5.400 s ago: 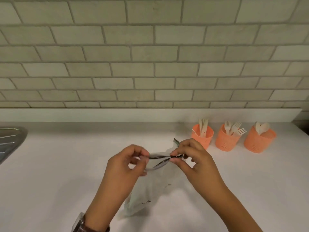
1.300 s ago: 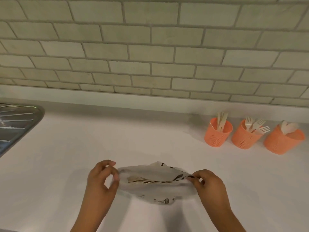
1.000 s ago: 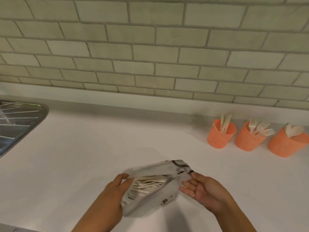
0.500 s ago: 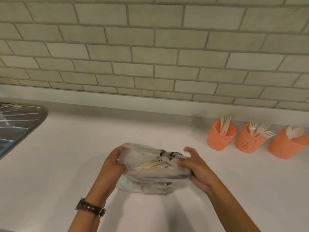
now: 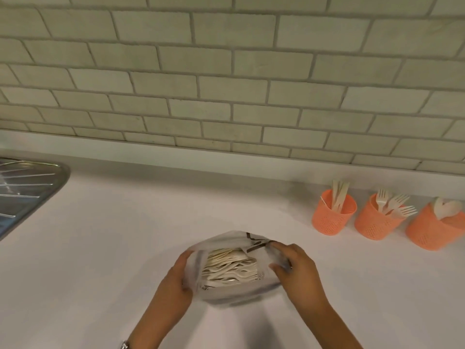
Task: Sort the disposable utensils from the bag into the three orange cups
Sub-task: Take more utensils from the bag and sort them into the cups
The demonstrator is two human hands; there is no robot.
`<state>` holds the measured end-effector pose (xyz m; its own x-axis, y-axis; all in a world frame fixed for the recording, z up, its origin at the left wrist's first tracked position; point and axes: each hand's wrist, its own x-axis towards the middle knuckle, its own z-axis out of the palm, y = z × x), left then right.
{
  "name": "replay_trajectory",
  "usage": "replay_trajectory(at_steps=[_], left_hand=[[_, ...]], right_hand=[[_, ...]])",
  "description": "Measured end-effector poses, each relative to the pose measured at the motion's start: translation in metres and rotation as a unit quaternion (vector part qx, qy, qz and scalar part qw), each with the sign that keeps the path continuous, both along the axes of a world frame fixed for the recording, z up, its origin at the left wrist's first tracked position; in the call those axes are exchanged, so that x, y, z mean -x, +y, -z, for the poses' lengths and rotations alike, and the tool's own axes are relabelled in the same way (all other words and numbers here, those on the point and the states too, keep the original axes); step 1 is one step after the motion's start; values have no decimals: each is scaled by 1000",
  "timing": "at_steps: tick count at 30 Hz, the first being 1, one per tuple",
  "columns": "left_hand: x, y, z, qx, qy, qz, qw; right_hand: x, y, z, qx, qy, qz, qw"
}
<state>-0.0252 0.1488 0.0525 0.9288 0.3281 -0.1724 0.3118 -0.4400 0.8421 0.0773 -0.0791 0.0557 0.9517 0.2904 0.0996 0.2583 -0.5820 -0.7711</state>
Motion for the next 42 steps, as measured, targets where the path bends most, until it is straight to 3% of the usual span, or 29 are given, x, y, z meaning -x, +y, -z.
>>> replay_trajectory(at_steps=[1,3,4,5,6,8,9,10,11,13,15,17,19,21,23,26,30,33,37,42], left_hand=[[1,3,3,-5,8,-16,1000],[0,9,5,38,3,-61,997],[-1,12,7,105,2,-92,990],[-1,16,6,208,10,-121,970],[-3,19,7,344,24,-147,927],[-4,25,10,579,38,-173,796],[-3,27,11,635,32,-180,751],[-4,29,12,660,23,-181,729],[-5,30,13,674,12,-166,720],[-6,33,15,667,2,-124,735],[-6,30,10,592,4,-87,801],[-5,27,6,467,-11,-112,877],[-6,25,1,287,-53,-105,951],[-7,30,1,51,-89,-55,993],[-8,34,-1,-150,-96,-10,984],[-9,25,-15,-263,16,92,960],[-17,26,-28,-257,110,144,949],[-28,32,-41,-222,104,123,962],[-31,36,-49,-205,47,85,974],[-25,34,-37,-224,6,87,971]], right_hand=[[1,0,3,-26,31,15,999],[1,2,5,-140,189,33,971],[-1,2,6,-226,306,39,924],[-3,1,6,-307,423,49,851],[-5,-1,6,-360,507,70,780],[-9,-1,7,-416,593,123,678],[-10,1,8,-431,606,140,654],[-12,6,11,-438,606,145,648],[-12,10,10,-442,599,138,653],[-14,13,6,-444,575,109,678],[-15,10,-1,-415,521,63,743],[-13,7,-1,-339,435,17,834],[-10,4,5,-204,292,0,935],[-10,3,7,-89,129,-6,988],[-11,3,8,-25,34,-29,999],[-12,4,6,97,26,-66,993],[-16,12,-8,247,53,-134,958],[-22,18,-27,231,55,-133,962],[-22,20,-37,159,-55,-183,969],[-14,26,-20,268,-41,-201,941]])
